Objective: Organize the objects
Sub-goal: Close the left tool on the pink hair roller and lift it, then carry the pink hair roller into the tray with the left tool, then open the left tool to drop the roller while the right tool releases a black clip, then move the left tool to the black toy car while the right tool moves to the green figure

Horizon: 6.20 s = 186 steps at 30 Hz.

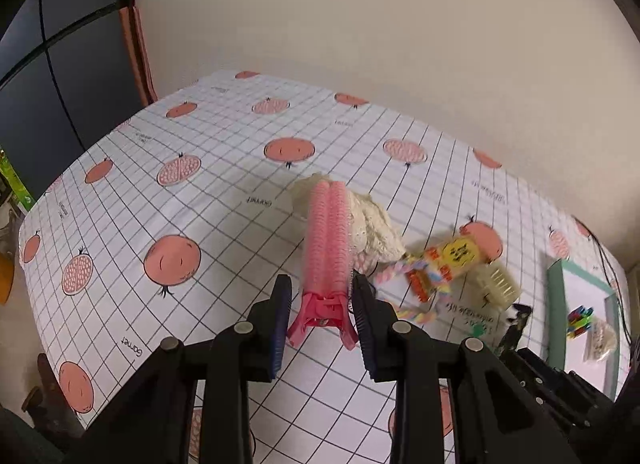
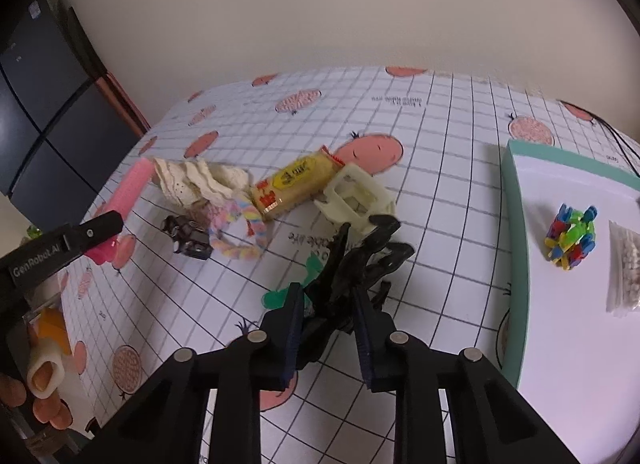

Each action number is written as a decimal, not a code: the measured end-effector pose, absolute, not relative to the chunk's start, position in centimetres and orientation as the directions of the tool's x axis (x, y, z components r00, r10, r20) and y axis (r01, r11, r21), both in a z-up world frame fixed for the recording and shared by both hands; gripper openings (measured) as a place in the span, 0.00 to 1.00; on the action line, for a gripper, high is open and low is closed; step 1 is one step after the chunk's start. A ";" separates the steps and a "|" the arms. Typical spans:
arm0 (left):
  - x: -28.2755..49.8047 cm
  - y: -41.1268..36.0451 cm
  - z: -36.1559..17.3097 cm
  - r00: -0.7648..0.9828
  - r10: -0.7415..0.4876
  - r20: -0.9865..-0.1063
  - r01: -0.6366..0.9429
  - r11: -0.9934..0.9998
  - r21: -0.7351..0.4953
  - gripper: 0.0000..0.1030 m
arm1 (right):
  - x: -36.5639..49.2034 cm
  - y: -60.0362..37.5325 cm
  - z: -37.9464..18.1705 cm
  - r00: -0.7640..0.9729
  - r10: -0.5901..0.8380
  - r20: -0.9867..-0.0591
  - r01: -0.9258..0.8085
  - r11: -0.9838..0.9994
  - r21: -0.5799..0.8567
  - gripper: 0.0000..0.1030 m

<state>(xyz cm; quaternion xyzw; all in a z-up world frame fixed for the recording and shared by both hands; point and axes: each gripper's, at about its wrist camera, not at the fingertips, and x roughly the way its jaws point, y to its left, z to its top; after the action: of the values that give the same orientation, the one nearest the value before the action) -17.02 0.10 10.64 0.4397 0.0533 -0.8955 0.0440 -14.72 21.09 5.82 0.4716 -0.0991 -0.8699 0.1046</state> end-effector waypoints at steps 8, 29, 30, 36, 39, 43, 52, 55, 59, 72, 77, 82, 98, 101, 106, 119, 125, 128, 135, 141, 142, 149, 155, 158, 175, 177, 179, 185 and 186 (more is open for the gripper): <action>-16.9 0.3 11.4 -0.629 -0.018 -0.778 0.126 -0.989 -0.078 0.31 | -14.5 21.6 6.4 -0.557 -0.285 -0.780 0.089 -0.954 0.285 0.25; -16.1 0.4 13.9 -0.679 0.069 -0.731 0.101 -0.977 -0.186 0.31 | -13.9 22.3 8.0 -0.600 -0.291 -0.745 0.103 -0.952 0.289 0.25; -16.0 0.7 14.0 -0.680 0.069 -0.730 0.096 -0.979 -0.182 0.31 | -13.8 22.5 8.2 -0.603 -0.291 -0.743 0.104 -0.952 0.288 0.25; -15.6 2.7 14.3 -0.685 0.081 -0.724 0.057 -0.985 -0.165 0.31 | -13.2 23.6 9.3 -0.626 -0.268 -0.732 0.101 -0.959 0.265 0.25; -15.3 4.3 14.5 -0.685 0.091 -0.723 0.027 -0.988 -0.151 0.31 | -12.6 24.6 10.0 -0.639 -0.252 -0.727 0.090 -0.963 0.255 0.25; -14.6 6.8 15.0 -0.690 0.122 -0.713 -0.028 -0.989 -0.142 0.31 | -11.6 26.7 10.7 -0.656 -0.211 -0.725 0.060 -0.972 0.228 0.25; -12.9 12.9 15.2 -0.680 0.197 -0.706 -0.155 -0.980 -0.124 0.31 | -9.3 32.5 11.0 -0.660 -0.115 -0.742 -0.041 -0.981 0.189 0.25; -12.2 14.9 15.1 -0.672 0.229 -0.704 -0.202 -0.972 -0.123 0.31 | -8.8 34.4 10.9 -0.654 -0.084 -0.752 -0.079 -0.981 0.179 0.25; -11.4 17.4 14.6 -0.650 0.266 -0.712 -0.257 -0.958 -0.122 0.31 | -7.9 36.6 10.6 -0.649 -0.050 -0.759 -0.124 -0.978 0.170 0.25; -9.5 24.7 11.1 -0.534 0.336 -0.776 -0.369 -0.918 -0.144 0.31 | -5.3 43.4 8.9 -0.606 0.051 -0.793 -0.275 -0.950 0.149 0.25; -8.8 27.0 9.6 -0.496 0.342 -0.798 -0.405 -0.904 -0.136 0.31 | -5.3 43.9 8.0 -0.576 0.080 -0.814 -0.297 -0.947 0.117 0.25; -8.7 27.9 8.2 -0.466 0.336 -0.818 -0.416 -0.900 -0.133 0.31 | -5.8 43.5 7.0 -0.542 0.092 -0.835 -0.308 -0.947 0.096 0.25; -9.3 27.9 5.3 -0.371 0.329 -0.869 -0.390 -0.904 -0.176 0.31 | -6.3 42.7 5.8 -0.501 0.076 -0.862 -0.298 -0.950 0.090 0.26; -9.3 27.8 5.6 -0.364 0.343 -0.866 -0.386 -0.902 -0.195 0.31 | -6.3 42.7 6.1 -0.517 0.075 -0.853 -0.299 -0.949 0.098 0.26; -9.1 27.6 6.7 -0.391 0.366 -0.844 -0.391 -0.897 -0.208 0.31 | -6.3 42.6 6.8 -0.547 0.075 -0.834 -0.298 -0.948 0.110 0.26; -10.2 25.2 8.1 -0.487 0.348 -0.802 -0.323 -0.924 -0.204 0.55 | -6.7 41.7 7.1 -0.572 0.060 -0.818 -0.269 -0.956 0.118 0.28; -10.8 23.6 8.0 -0.520 0.330 -0.788 -0.264 -0.939 -0.219 0.83 | -6.5 41.7 7.2 -0.583 0.056 -0.810 -0.267 -0.955 0.126 0.45; -10.9 22.9 8.0 -0.532 0.326 -0.782 -0.241 -0.943 -0.229 1.00 | -6.5 41.6 7.3 -0.588 0.055 -0.807 -0.267 -0.955 0.130 0.57; -11.3 21.9 8.3 -0.571 0.307 -0.761 -0.215 -0.951 -0.221 1.00 | -6.6 41.2 7.3 -0.592 0.049 -0.804 -0.252 -0.959 0.127 0.80; -11.6 21.0 8.6 -0.589 0.296 -0.752 -0.199 -0.955 -0.220 1.00 | -6.6 40.9 7.4 -0.602 0.056 -0.797 -0.254 -0.959 0.125 0.99; -11.6 20.8 8.6 -0.590 0.296 -0.751 -0.197 -0.955 -0.222 1.00 | -6.6 40.9 7.5 -0.606 0.056 -0.793 -0.255 -0.959 0.127 1.00; -11.9 19.5 9.2 -0.606 0.278 -0.746 -0.195 -0.960 -0.199 1.00 | -6.8 40.6 7.9 -0.619 0.067 -0.782 -0.272 -0.953 0.133 1.00; -12.7 17.3 9.4 -0.609 0.254 -0.752 -0.172 -0.967 -0.187 1.00 | -7.7 39.0 8.2 -0.623 0.069 -0.779 -0.255 -0.960 0.118 1.00; -13.2 15.7 9.4 -0.611 0.247 -0.752 -0.154 -0.969 -0.192 1.00 | -8.1 38.0 8.3 -0.629 0.068 -0.774 -0.245 -0.963 0.115 1.00; -16.5 3.6 9.1 -0.628 0.139 -0.766 0.045 -0.976 -0.214 1.00 | -11.7 28.9 9.1 -0.675 -0.036 -0.737 -0.114 -0.982 0.153 1.00; -16.7 2.3 8.9 -0.628 0.123 -0.769 0.066 -0.975 -0.210 1.00 | -12.0 27.7 8.8 -0.669 -0.054 -0.741 -0.091 -0.984 0.153 1.00; -17.1 1.1 8.7 -0.628 0.112 -0.770 0.082 -0.975 -0.209 1.00 | -12.3 26.5 8.3 -0.662 -0.074 -0.746 -0.067 -0.985 0.158 1.00; -17.9 -1.5 7.6 -0.618 0.102 -0.780 0.125 -0.966 -0.226 1.00 | -13.3 23.3 6.9 -0.628 -0.120 -0.769 -0.009 -0.987 0.161 1.00; -18.0 -1.7 7.4 -0.615 0.101 -0.782 0.128 -0.966 -0.225 1.00 | -13.5 22.8 6.6 -0.622 -0.125 -0.773 0.000 -0.987 0.160 1.00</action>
<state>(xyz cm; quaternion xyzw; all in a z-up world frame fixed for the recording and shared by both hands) -18.05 -1.72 7.40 0.4389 0.1302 -0.8890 0.0077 -13.53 22.80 6.57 0.4331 -0.0725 -0.8977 0.0349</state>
